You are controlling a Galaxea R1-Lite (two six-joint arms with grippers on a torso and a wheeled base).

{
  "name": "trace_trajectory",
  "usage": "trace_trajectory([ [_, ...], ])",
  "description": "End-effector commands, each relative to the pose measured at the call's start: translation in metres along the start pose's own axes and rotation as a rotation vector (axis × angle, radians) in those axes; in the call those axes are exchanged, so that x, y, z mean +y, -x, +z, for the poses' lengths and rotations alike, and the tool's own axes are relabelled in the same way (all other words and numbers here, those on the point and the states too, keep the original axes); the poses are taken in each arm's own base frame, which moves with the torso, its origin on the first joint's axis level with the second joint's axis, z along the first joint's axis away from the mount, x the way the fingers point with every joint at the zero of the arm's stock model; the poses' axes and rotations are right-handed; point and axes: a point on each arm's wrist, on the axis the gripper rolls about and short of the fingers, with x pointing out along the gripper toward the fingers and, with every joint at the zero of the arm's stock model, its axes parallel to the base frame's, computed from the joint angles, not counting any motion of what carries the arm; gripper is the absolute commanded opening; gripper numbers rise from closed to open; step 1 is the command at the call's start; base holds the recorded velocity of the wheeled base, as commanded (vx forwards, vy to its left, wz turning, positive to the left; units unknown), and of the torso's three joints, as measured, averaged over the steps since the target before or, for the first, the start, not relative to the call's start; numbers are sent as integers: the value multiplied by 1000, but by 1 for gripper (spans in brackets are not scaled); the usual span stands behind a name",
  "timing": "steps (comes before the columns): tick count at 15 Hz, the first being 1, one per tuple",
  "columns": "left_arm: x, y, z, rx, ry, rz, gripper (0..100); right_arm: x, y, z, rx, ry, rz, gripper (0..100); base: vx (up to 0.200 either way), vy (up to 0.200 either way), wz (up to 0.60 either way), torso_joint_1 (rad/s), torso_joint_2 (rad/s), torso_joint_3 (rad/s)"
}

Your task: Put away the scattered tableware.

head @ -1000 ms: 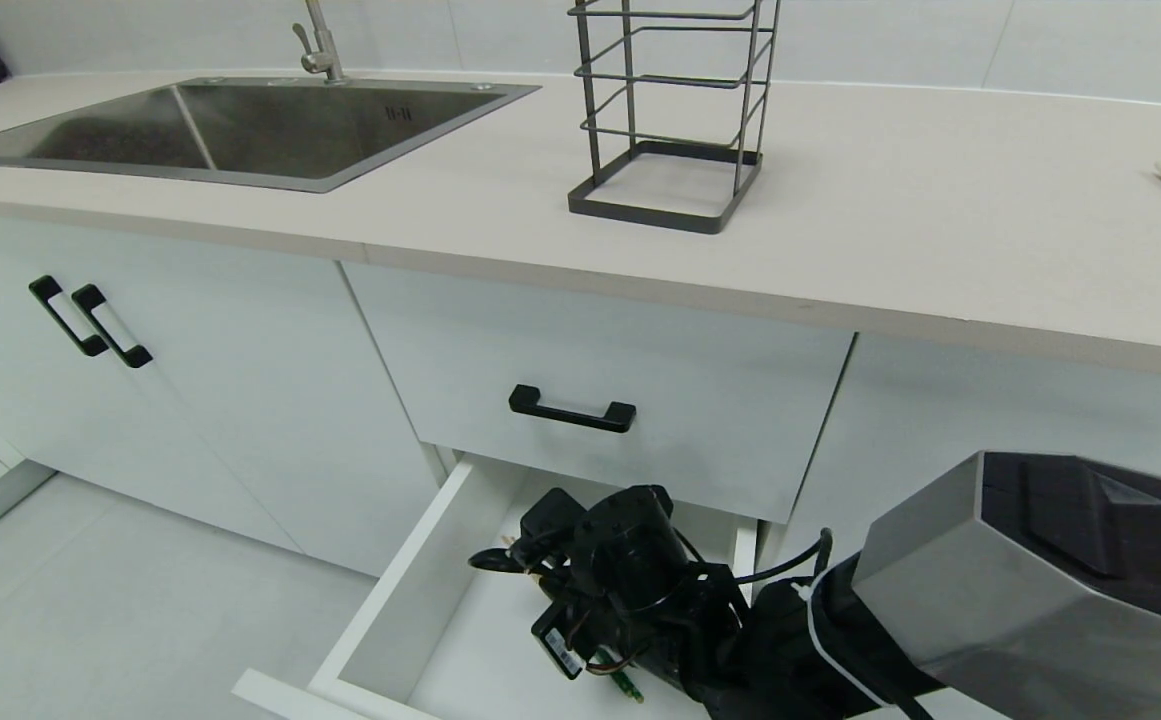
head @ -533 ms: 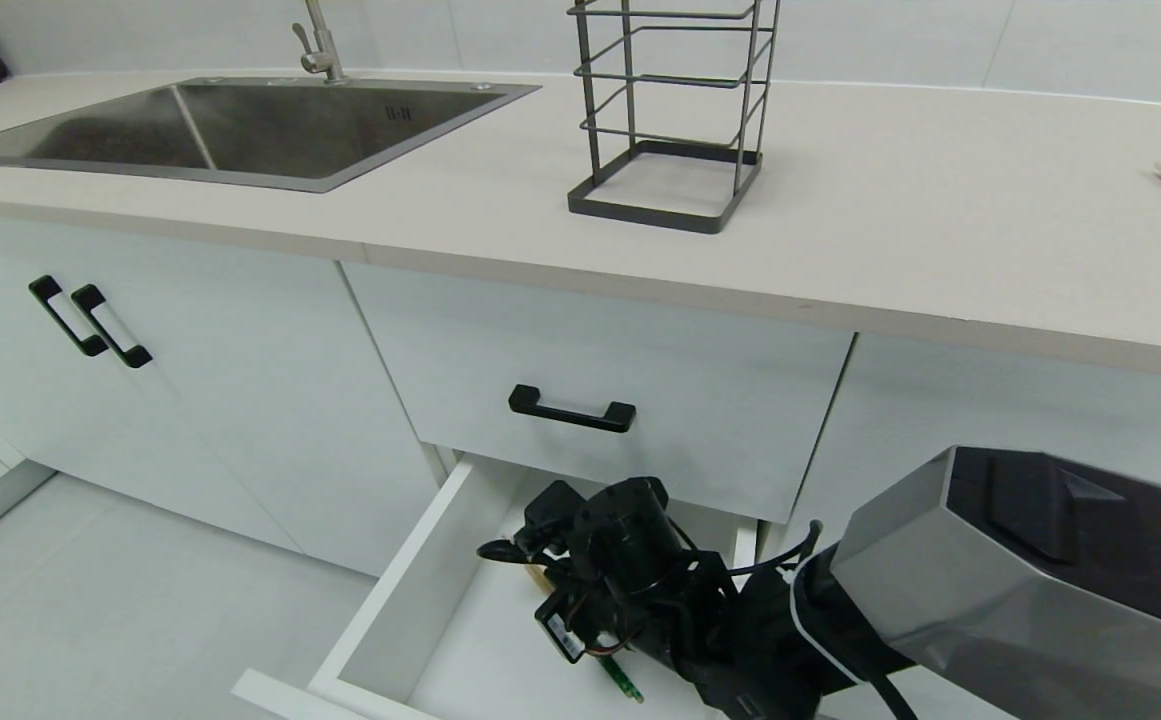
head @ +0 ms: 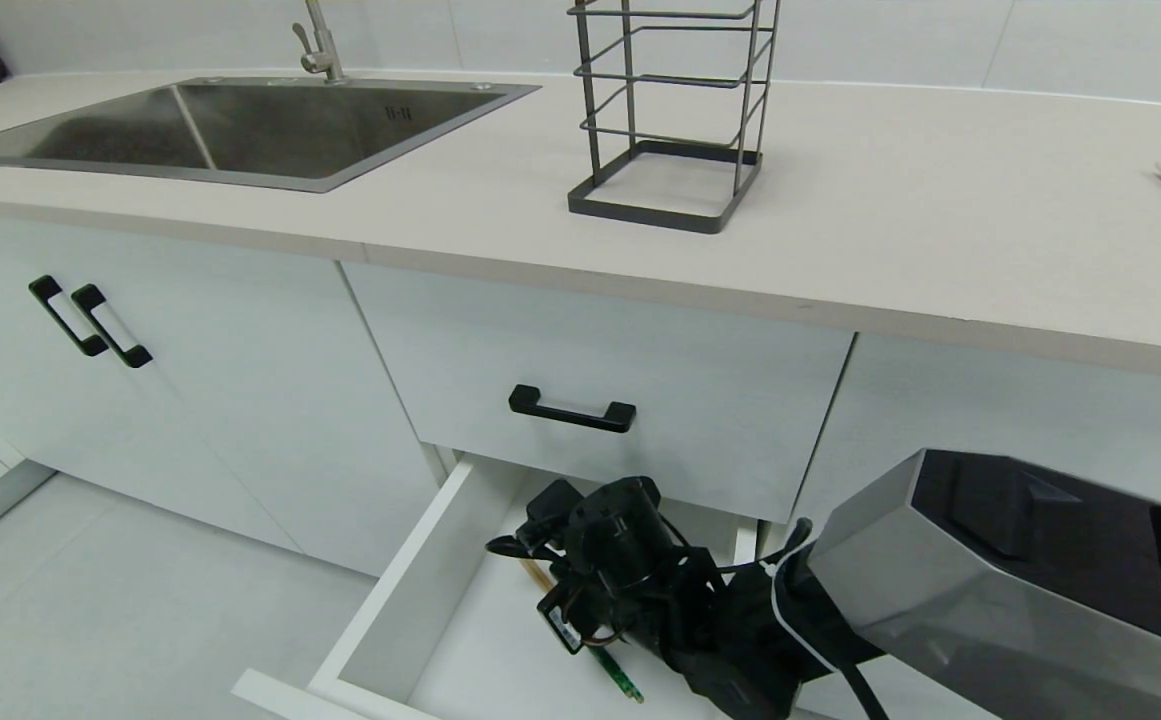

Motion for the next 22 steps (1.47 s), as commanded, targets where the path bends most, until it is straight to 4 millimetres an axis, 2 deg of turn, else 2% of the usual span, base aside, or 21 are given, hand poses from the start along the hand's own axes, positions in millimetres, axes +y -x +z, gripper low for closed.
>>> trace_trajectory([
  [1, 0, 0, 0, 0, 1, 1, 100, -1, -8, -5, 16, 1, -7, 0, 0, 0, 0, 0, 0, 0],
  [7, 0, 0, 0, 1, 1, 1, 100, 1, -20, -11, 32, 2, -21, 0, 0, 0, 0, 0, 0, 0],
  [22, 0, 0, 0, 0, 1, 1, 100, -1, -37, -33, 84, 10, -43, 0, 0, 0, 0, 0, 0, 0],
])
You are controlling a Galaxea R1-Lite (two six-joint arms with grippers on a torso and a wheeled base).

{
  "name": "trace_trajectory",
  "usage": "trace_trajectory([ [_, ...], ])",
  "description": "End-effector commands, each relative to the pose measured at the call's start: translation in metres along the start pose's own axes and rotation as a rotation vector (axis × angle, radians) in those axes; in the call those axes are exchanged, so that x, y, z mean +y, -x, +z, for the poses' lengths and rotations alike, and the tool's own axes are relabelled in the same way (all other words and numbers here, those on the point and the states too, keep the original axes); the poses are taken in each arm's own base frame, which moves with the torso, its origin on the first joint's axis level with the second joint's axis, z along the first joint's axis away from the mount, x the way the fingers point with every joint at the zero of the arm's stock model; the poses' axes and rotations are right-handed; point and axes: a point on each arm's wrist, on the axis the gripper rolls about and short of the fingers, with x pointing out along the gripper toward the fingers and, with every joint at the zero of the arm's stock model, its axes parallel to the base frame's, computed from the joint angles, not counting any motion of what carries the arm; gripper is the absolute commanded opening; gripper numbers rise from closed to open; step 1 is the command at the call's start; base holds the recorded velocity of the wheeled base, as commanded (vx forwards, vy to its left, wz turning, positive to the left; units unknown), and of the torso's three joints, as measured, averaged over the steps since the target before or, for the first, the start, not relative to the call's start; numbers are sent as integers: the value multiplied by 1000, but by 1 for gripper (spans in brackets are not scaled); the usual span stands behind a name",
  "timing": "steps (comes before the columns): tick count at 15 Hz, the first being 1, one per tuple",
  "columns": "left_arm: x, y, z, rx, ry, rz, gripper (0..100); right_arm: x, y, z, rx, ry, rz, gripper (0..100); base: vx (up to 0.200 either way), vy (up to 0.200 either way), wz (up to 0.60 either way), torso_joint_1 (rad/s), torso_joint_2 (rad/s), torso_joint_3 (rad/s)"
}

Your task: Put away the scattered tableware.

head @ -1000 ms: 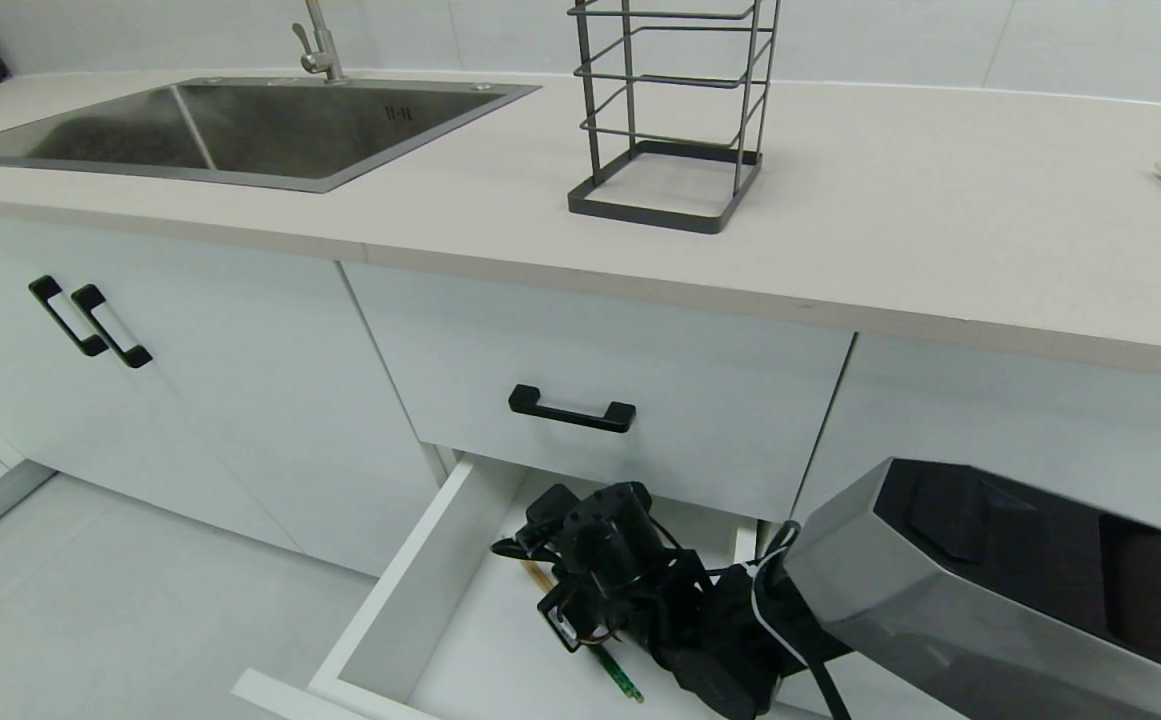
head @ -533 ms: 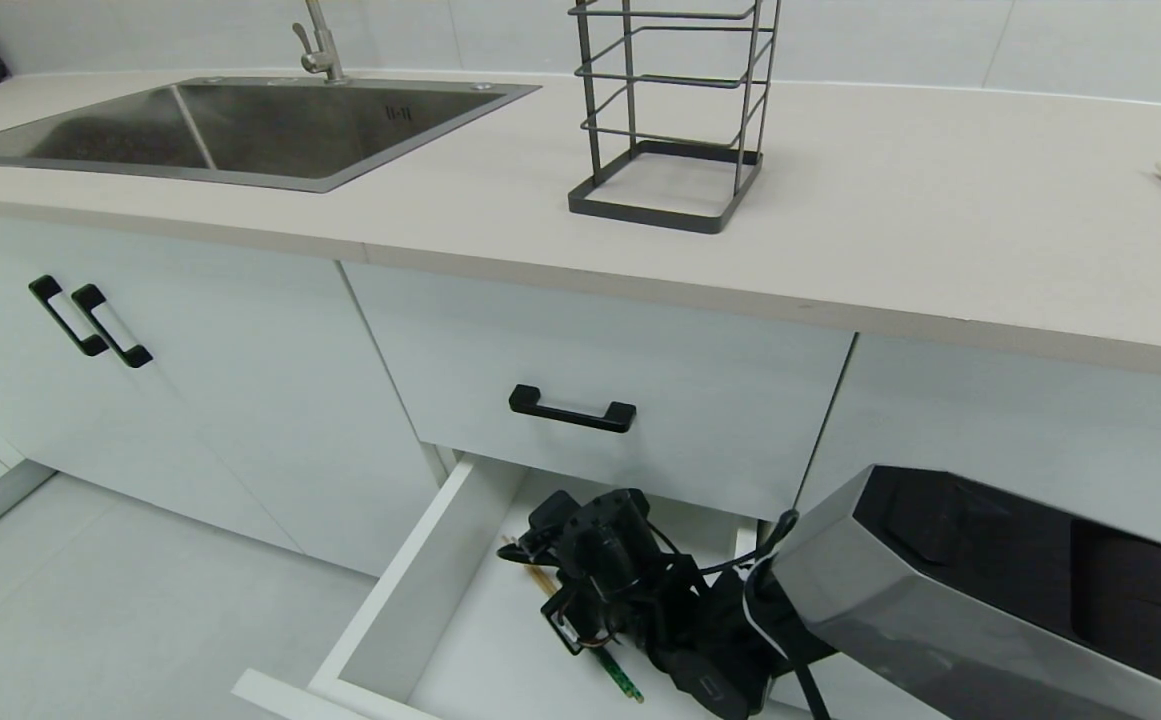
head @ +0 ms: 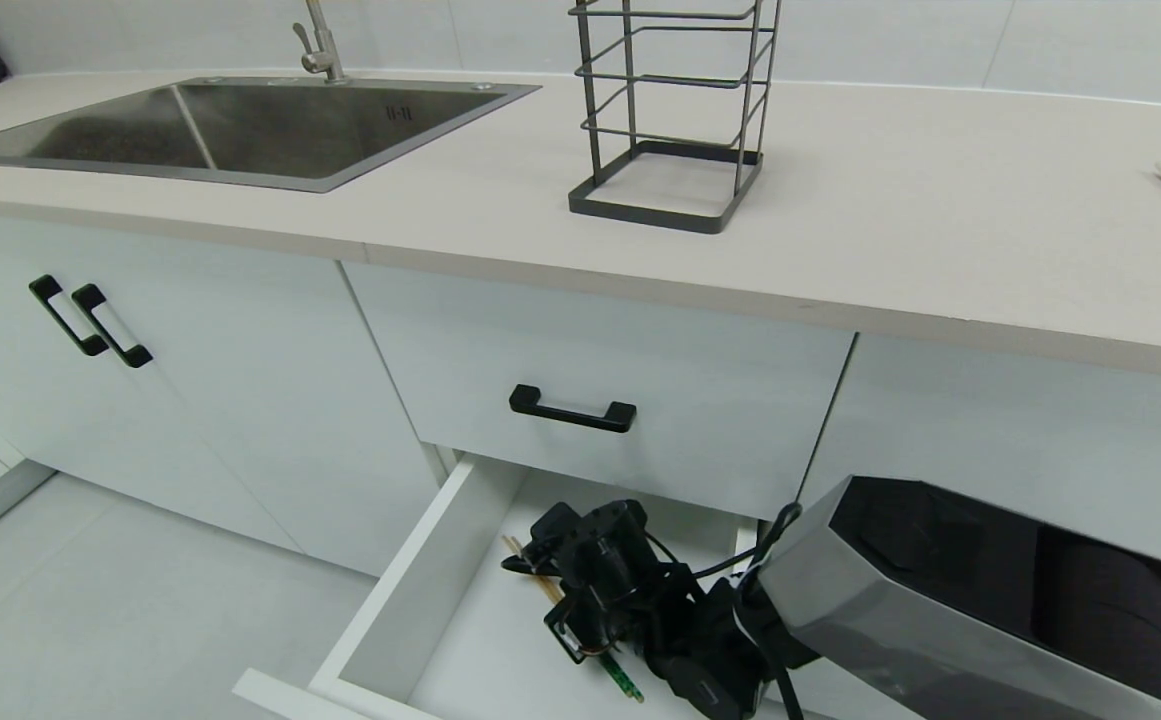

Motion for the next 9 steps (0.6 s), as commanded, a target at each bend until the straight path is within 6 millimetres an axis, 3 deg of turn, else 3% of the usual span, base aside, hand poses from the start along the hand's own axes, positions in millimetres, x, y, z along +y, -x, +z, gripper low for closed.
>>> trace_trajectory([
  [1, 0, 0, 0, -1, 1, 1, 100, 1, -4, -4, 9, 2, 1, 0, 0, 0, 0, 0, 0, 0],
  [9, 0, 0, 0, -1, 1, 1, 100, -1, -15, -9, 14, -1, -6, 0, 0, 0, 0, 0, 0, 0],
])
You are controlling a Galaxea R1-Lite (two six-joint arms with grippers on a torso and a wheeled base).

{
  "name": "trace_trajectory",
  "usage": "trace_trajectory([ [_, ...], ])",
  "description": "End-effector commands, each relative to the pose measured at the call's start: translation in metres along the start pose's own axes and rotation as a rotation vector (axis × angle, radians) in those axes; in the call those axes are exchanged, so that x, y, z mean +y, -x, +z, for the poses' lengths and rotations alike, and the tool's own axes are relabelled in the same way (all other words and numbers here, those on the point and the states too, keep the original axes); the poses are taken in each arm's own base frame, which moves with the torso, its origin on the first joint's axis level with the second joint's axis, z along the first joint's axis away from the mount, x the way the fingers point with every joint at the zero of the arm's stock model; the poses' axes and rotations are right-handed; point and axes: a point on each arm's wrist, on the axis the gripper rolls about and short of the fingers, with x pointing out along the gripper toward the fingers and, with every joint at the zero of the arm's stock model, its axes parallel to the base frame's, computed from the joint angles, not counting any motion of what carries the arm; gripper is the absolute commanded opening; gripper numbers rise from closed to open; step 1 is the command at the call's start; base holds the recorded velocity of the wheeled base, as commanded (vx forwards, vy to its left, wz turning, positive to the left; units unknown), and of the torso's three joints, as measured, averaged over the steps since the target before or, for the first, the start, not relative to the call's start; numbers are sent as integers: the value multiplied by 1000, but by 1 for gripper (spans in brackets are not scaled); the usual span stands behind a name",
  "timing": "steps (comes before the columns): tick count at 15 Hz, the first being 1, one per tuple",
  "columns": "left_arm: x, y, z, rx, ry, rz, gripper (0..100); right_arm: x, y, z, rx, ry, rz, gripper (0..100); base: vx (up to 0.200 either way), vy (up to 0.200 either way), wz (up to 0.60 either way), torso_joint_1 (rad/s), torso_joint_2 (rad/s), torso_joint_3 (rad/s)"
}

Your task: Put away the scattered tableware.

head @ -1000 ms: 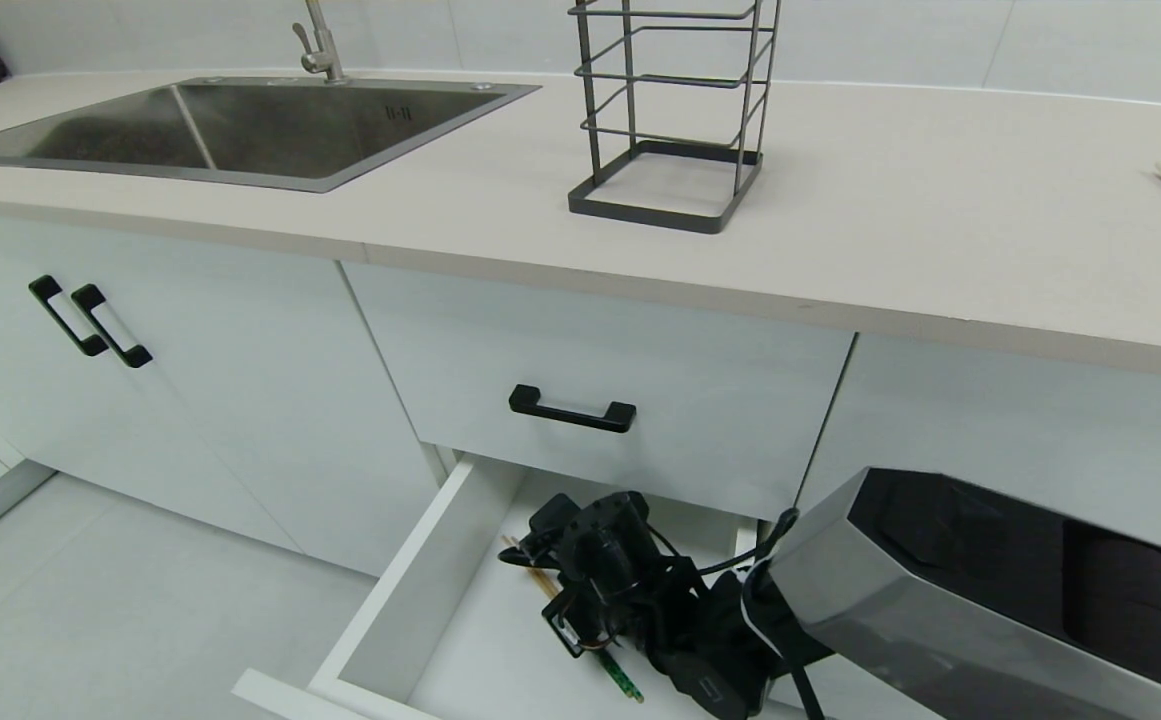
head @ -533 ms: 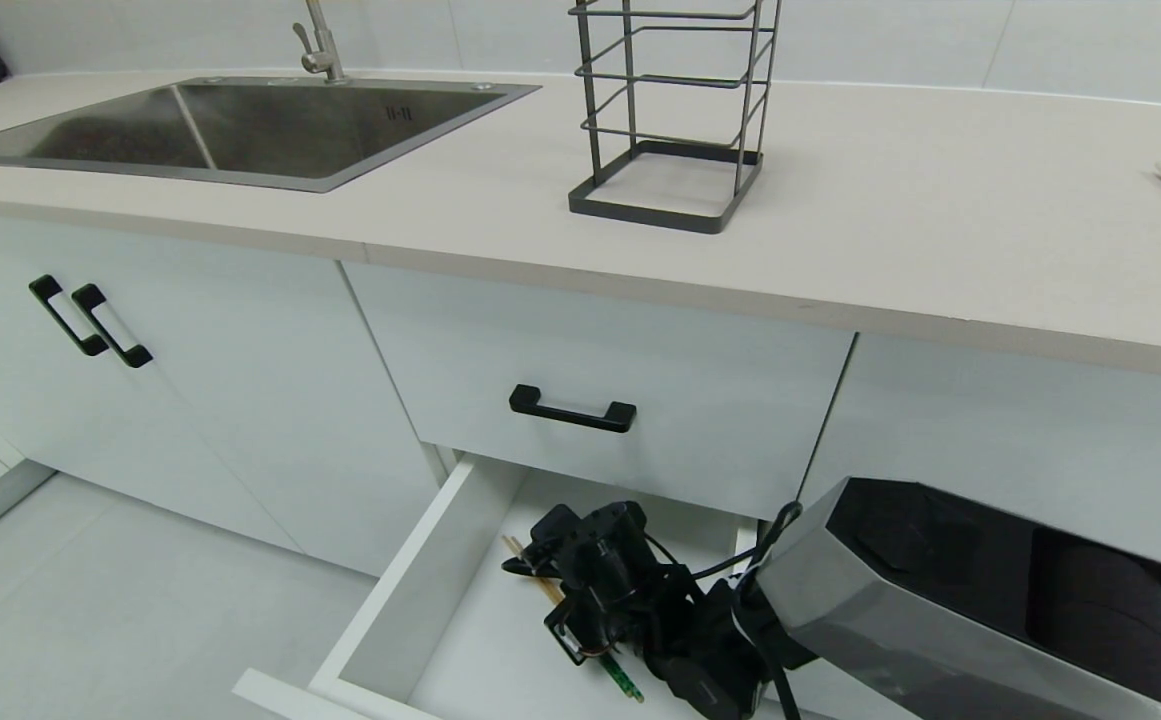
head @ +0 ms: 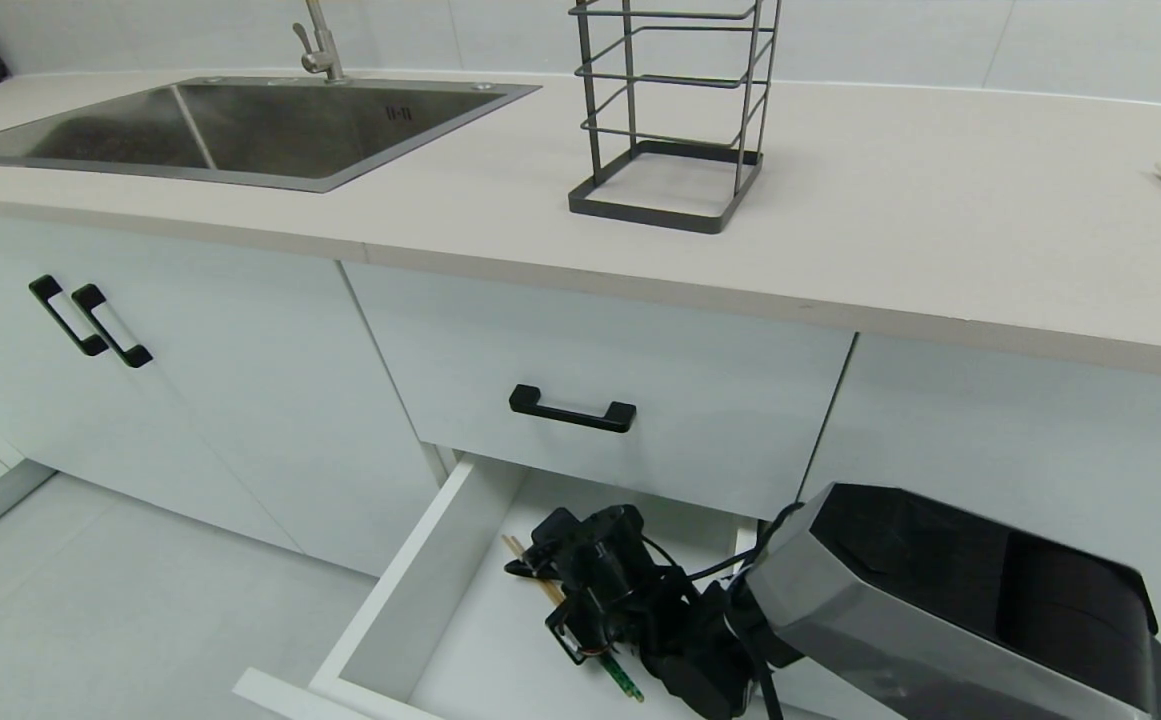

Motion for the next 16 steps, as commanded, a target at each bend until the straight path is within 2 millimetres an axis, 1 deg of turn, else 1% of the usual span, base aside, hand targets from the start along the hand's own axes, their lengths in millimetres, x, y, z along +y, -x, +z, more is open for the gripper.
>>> trace_trajectory([
  [1, 0, 0, 0, -1, 0, 1, 100, 0, -4, -3, 5, 1, -1, 0, 0, 0, 0, 0, 0, 0],
  [7, 0, 0, 0, -1, 0, 1, 100, -1, -12, -2, -9, -8, -6, 0, 0, 0, 0, 0, 0, 0],
  [13, 0, 0, 0, -1, 0, 1, 100, -2, -16, -7, 6, -4, -5, 0, 0, 0, 0, 0, 0, 0],
  [14, 0, 0, 0, 1, 0, 2, 100, -2, -16, -8, 8, -2, -2, 100, 0, 0, 0, 0, 0, 0],
  [16, 0, 0, 0, -1, 0, 1, 100, -2, -16, -7, 6, -2, -2, 100, 0, 0, 0, 0, 0, 0],
])
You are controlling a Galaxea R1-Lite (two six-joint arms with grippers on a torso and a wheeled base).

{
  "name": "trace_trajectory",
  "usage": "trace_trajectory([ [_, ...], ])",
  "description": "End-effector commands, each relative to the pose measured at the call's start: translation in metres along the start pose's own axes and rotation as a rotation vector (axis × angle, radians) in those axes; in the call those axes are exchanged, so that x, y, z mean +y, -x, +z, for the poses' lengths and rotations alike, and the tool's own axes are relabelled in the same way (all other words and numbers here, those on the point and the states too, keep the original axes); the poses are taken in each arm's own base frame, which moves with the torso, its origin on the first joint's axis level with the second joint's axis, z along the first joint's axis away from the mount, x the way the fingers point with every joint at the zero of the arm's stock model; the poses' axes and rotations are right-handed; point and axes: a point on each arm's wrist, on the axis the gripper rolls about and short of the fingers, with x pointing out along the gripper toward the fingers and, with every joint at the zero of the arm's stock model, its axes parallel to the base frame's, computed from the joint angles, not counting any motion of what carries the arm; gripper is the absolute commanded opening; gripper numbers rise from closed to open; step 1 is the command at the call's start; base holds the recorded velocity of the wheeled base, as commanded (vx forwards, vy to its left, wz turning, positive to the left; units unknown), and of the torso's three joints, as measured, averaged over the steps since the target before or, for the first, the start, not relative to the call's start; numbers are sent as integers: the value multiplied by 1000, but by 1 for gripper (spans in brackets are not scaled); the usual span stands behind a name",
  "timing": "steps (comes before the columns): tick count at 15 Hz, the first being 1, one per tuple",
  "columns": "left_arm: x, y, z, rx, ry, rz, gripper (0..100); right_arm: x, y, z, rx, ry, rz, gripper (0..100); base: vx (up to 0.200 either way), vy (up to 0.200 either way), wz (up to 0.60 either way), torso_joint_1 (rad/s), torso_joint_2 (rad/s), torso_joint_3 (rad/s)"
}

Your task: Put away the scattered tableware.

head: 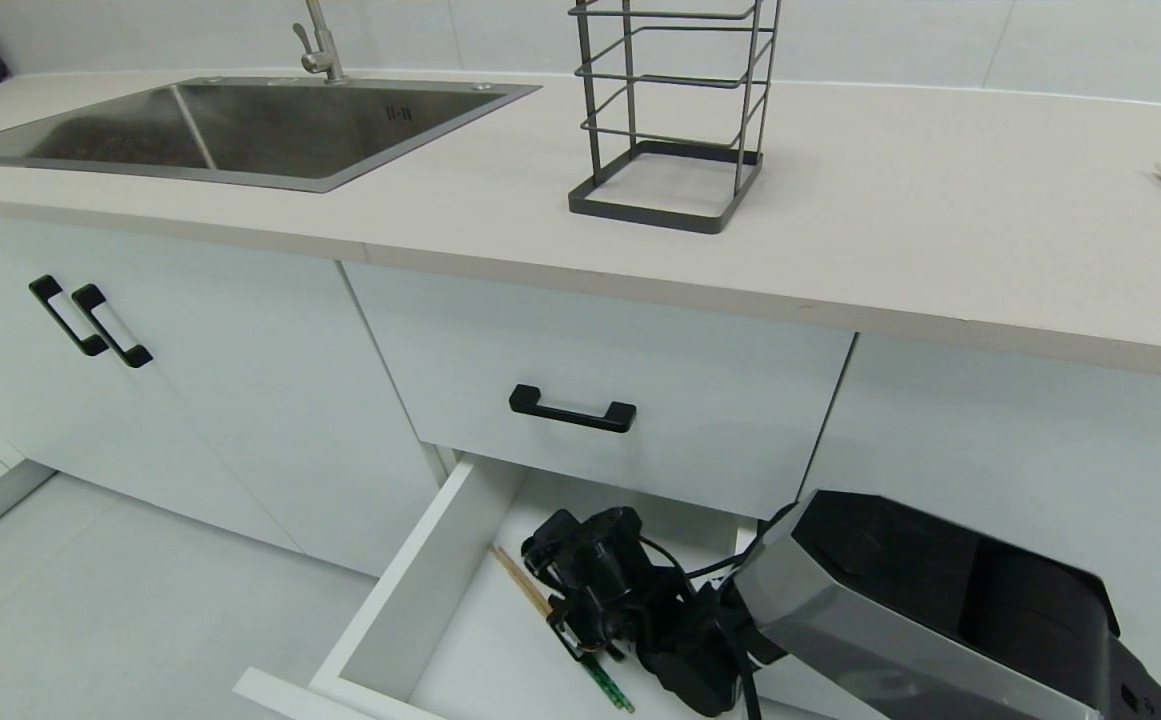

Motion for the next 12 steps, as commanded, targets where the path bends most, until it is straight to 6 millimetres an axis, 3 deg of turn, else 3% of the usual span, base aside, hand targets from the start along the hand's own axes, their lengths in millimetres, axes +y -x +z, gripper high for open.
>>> trace_trajectory([
  [1, 0, 0, 0, 0, 1, 1, 100, 0, 0, 0, 0, 0, 0, 100, 0, 0, 0, 0, 0, 0],
  [3, 0, 0, 0, 0, 1, 1, 100, 0, 3, 4, -8, -2, -1, 100, 0, 0, 0, 0, 0, 0],
  [8, 0, 0, 0, 1, 1, -1, 100, 14, 52, 48, -93, 5, 39, 100, 0, 0, 0, 0, 0, 0],
  [12, 0, 0, 0, 0, 1, 1, 100, 18, 95, 53, -101, 22, 68, 100, 0, 0, 0, 0, 0, 0],
])
